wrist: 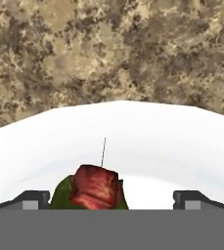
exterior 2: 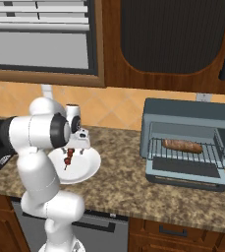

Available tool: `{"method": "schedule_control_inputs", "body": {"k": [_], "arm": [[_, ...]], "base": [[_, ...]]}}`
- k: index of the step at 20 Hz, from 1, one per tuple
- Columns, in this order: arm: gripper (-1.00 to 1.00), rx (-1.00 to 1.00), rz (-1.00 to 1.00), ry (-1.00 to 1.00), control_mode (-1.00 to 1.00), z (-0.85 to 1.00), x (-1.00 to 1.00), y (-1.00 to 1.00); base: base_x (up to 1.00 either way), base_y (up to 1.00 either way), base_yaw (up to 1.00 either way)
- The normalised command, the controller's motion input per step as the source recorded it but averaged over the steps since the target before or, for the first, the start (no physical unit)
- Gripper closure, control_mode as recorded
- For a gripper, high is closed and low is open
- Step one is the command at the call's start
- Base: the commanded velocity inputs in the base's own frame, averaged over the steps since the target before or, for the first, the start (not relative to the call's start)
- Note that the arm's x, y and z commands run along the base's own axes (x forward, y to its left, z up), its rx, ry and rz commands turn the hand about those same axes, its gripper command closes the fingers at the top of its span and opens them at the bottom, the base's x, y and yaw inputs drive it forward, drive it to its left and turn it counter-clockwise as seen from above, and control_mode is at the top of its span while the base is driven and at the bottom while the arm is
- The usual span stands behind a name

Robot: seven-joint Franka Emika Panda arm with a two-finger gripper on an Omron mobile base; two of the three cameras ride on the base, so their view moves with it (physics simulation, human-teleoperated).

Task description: Pick up the kebab skewer and baguette bread, and place them inside the toaster oven. Close the toaster oven door and start by setting the timer.

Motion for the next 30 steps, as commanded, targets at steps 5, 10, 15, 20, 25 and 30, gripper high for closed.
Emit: {"method": "schedule_control_inputs", "body": {"k": [5, 10, 15, 20, 25, 30], "arm": [[-1.0, 0.0, 0.0, -0.03, -1.0, -0.14, 0.0, 0.01], [1.0, 0.0, 0.0, -0.04, -1.0, -0.07, 0.0, 0.01], [1.0, 0.0, -0.04, -0.05, -1.0, -0.02, 0.0, 0.0], [1.0, 0.0, -0.13, -0.03, -1.0, 0.47, -0.08, -0.13], [1.0, 0.0, -0.23, -0.06, -1.0, 0.66, -0.28, -0.38], [1.0, 0.0, -0.36, -0.07, -1.0, 0.52, -0.38, -0.48]], "base": [[0.0, 0.0, 0.0], [0.0, 0.0, 0.0], [0.0, 0.0, 0.0], [0.0, 0.0, 0.0], [0.0, 0.0, 0.0], [0.0, 0.0, 0.0]]}}
